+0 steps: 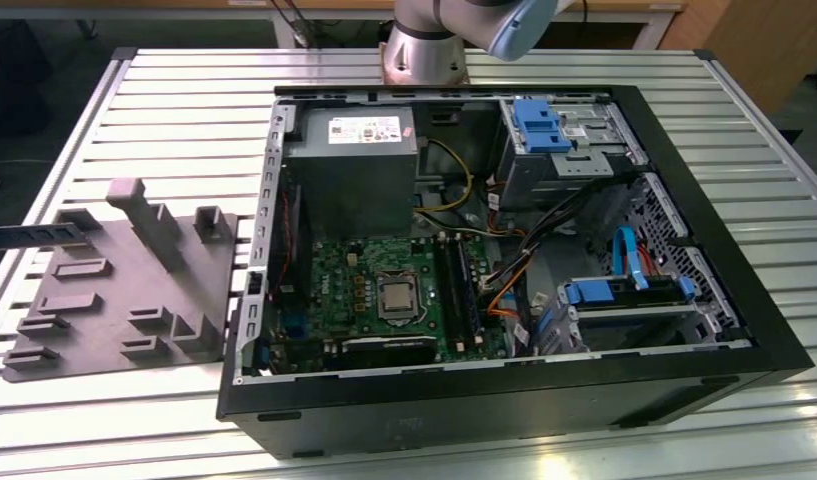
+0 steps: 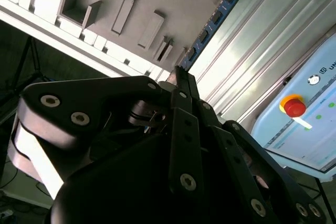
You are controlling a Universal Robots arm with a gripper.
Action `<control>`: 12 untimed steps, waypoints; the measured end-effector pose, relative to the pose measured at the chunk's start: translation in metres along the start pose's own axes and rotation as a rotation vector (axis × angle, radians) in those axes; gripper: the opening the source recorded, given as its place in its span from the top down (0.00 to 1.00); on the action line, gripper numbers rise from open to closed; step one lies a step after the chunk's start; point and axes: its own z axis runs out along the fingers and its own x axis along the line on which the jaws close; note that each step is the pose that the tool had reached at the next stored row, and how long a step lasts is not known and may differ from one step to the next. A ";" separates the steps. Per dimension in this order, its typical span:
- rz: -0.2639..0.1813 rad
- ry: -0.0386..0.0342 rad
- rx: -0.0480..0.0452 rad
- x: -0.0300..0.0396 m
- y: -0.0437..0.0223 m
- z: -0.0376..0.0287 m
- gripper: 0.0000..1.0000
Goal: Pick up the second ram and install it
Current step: 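Pick up the second ram and move it above second insertion slot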
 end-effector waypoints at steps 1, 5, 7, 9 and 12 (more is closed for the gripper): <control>0.000 -0.0001 0.0000 0.0000 0.0000 -0.0010 0.88; 0.000 -0.0001 0.0000 -0.0001 0.0002 -0.0045 0.88; 0.000 -0.0001 0.0001 -0.0002 0.0002 -0.0063 0.88; 0.000 -0.0002 0.0000 -0.0002 0.0003 -0.0081 0.88; 0.000 -0.0004 0.0000 -0.0003 0.0005 -0.0111 0.88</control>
